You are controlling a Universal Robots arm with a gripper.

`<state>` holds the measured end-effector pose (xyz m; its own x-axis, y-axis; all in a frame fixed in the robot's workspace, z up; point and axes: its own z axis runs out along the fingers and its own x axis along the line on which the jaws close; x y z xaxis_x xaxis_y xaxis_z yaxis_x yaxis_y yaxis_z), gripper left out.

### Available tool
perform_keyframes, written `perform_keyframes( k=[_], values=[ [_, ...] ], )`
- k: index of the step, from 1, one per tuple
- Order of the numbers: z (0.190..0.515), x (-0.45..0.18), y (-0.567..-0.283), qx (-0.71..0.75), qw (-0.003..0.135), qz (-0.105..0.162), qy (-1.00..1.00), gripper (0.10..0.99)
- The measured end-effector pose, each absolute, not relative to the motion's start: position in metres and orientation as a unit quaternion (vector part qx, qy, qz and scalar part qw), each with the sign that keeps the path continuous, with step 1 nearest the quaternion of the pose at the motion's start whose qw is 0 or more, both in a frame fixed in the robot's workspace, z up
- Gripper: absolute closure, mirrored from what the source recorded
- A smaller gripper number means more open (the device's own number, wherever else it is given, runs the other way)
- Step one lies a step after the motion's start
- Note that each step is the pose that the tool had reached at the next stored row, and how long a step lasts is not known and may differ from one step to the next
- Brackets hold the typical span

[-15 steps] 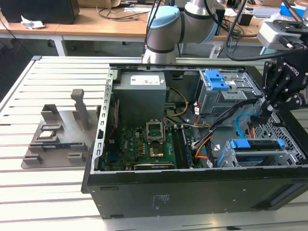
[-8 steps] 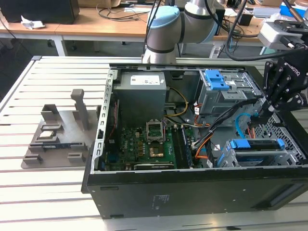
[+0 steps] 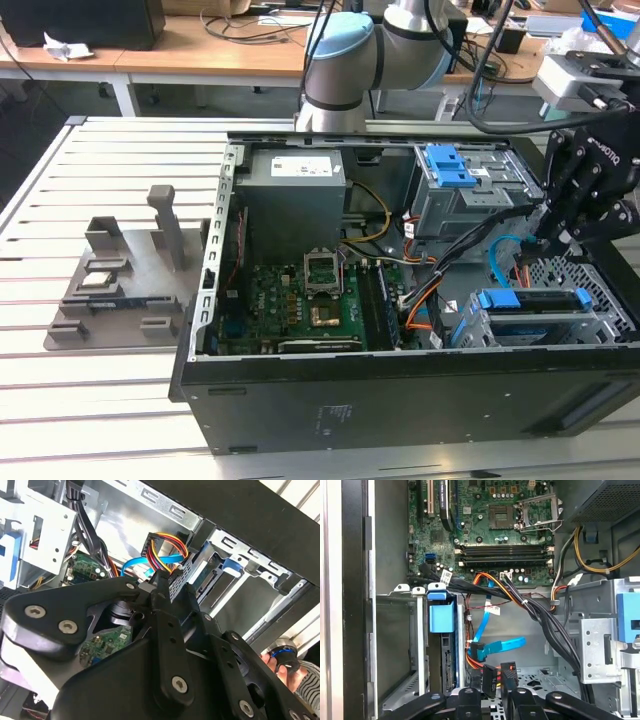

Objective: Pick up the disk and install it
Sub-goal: 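Insert the first disk wire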

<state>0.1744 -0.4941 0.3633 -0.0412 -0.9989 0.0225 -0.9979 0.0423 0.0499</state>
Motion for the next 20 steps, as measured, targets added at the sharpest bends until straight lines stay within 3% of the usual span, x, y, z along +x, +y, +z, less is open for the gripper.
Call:
perform_keyframes(
  k=[9, 11, 13, 20],
  values=[
    [0.3553, 0.1751, -0.4972, 0.691, 0.036, 0.001, -0.722, 0.784],
    [0.3554, 0.1751, -0.4972, 0.691, 0.036, 0.001, -0.722, 0.800],
    [0.3554, 0.1751, -0.4971, 0.691, 0.037, 0.001, -0.722, 0.918],
    [0.3553, 0.1751, -0.4977, 0.691, 0.037, 0.002, -0.722, 0.918]
  ],
)
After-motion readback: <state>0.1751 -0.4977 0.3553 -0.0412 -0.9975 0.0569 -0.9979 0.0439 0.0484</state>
